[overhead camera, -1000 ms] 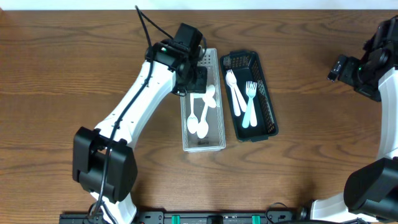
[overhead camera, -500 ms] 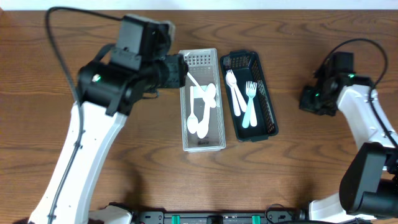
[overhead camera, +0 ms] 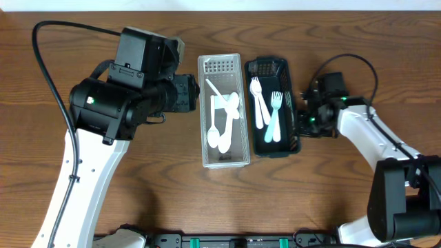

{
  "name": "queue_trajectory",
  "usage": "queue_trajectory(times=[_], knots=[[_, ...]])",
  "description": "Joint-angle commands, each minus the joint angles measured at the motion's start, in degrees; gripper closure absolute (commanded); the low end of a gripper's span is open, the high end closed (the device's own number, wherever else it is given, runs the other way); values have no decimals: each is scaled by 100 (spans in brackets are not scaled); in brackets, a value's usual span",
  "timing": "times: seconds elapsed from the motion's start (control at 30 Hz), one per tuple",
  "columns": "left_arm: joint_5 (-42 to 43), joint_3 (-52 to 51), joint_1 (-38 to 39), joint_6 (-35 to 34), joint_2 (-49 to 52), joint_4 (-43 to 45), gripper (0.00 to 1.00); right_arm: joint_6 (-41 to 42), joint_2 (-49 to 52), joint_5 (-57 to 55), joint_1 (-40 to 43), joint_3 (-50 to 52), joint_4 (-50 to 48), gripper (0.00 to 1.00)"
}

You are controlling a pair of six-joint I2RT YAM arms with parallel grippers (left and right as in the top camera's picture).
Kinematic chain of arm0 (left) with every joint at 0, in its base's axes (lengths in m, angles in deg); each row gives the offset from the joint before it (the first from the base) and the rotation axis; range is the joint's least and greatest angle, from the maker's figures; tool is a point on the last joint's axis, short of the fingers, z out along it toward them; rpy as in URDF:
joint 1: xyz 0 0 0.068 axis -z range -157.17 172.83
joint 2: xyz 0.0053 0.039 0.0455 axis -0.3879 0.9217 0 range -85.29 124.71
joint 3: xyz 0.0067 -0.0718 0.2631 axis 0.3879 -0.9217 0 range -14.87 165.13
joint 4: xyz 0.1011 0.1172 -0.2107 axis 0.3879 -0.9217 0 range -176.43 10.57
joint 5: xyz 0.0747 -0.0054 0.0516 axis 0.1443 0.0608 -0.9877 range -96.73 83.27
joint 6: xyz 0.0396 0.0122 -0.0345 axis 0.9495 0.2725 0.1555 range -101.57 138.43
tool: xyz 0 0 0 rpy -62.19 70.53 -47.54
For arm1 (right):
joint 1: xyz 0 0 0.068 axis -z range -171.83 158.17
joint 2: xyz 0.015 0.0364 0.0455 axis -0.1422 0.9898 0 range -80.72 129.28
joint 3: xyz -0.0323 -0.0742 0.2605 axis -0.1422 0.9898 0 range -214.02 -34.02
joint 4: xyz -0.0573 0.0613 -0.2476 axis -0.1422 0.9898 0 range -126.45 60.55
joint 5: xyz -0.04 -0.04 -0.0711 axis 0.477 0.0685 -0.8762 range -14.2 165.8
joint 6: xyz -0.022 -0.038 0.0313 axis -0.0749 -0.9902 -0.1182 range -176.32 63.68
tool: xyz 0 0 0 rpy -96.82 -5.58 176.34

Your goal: Pack container

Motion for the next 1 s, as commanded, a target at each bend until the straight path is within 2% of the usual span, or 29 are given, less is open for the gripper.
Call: queue_trajectory(times=[0.0, 0.13, 0.33, 0.47, 0.53, 0.63, 0.73, 0.77, 0.8, 0.83, 0.87, 0.9, 0.97], knots=[[-55, 42, -31, 223, -85, -122, 48, 26, 22, -136, -122, -20, -35, 99], [-59, 42, -31, 739, -140, -184, 48, 13, -173, -717, 9, -258, 20, 99], [-782, 42, -31, 748, -636, -186, 48, -417, -1060, -1309, 153, -1202, 457, 99], [-1351, 42, -31, 748, -1305, -238, 47, -494, -1897, -1300, 142, -1998, 758, 99], [-1648, 42, -31, 745, -1775, -313, 42, -494, -2385, -1303, 142, -2341, 914, 99], [-1867, 42, -31, 743, -2417, -385, 40, -494, -3023, -1300, 142, -2614, 1075, 99], [-1930, 42, -31, 743, -3062, -446, 29, -490, -3694, -1281, 142, -2691, 1213, 99], [-1978, 42, -31, 743, -3250, -474, 23, -490, -3910, -1241, 142, -2691, 1263, 99], [-2020, 42, -31, 743, -3436, -518, 2, -490, -4172, -1233, 142, -2691, 1329, 99], [-2076, 42, -31, 741, -3639, -595, 2, -490, -4430, -1233, 142, -2691, 1397, 98], [-2149, 42, -31, 741, -3829, -684, 2, -487, -4688, -1231, 142, -2691, 1467, 88], [-2249, 42, -31, 739, -4002, -800, 2, -487, -4951, -1213, 142, -2691, 1532, 70], [-2402, 42, -31, 739, -4232, -1021, 2, -485, -5346, -1213, 142, -2691, 1615, 41]])
